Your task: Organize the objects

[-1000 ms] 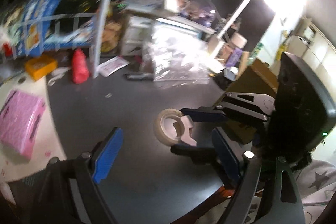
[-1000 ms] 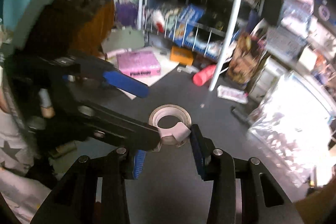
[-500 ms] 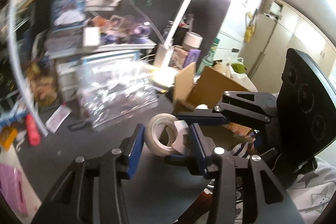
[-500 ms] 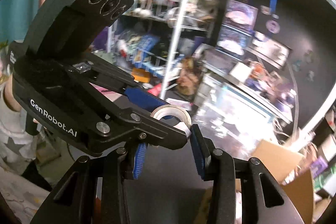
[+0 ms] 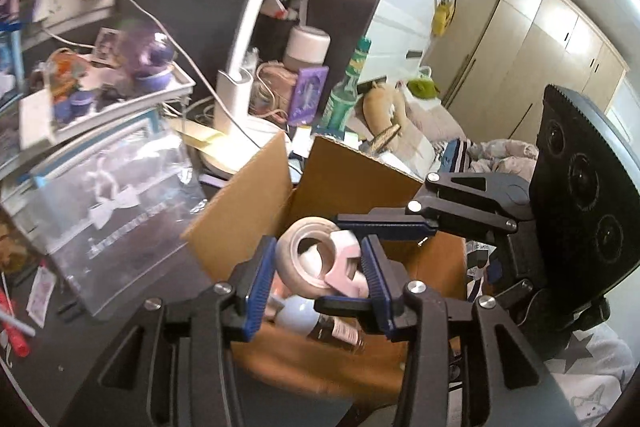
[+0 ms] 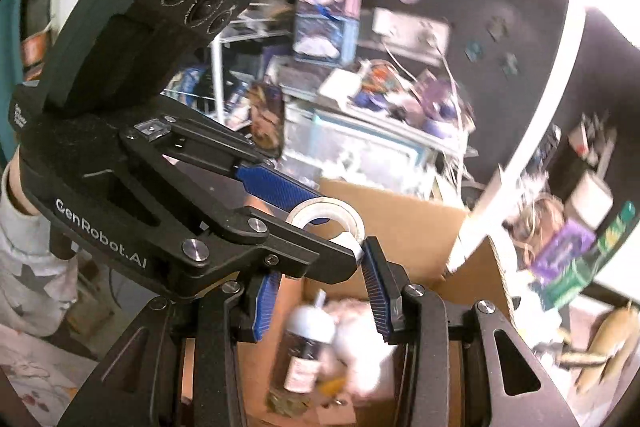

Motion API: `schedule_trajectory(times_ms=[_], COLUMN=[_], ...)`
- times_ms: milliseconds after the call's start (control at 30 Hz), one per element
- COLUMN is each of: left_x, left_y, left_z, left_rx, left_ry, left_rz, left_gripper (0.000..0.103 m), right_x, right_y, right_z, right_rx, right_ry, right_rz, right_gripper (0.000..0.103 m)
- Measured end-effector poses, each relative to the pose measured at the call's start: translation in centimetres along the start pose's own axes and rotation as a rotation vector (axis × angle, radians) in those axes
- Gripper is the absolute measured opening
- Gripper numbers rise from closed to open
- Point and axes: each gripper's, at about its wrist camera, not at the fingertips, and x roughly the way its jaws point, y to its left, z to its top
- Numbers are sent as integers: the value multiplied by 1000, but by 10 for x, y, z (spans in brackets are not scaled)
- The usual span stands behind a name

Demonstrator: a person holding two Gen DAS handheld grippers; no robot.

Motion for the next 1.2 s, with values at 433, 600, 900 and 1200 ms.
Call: schedule_trajectory(times_ms=[433,600,900,1200], left_x=[46,38,-14,-70], left_y=[-8,-7,-12,-29], left_z=[12,10,-9,-45], left_rx=[13,16,11,-3], left_ry=[95,72,-96,-310], left_rz=[44,69,174,319], left_gripper=[65,74,87,102], right_x=[10,5,-16,-36], right_y=[-33,-30,-23,-6], right_z=[-20,-18,-14,-12], right_rx=[63,62,49,26], right_ry=[84,67,-9,-141], right_rz=[-26,-37,-68,-102], right_gripper=[47,53,69,88])
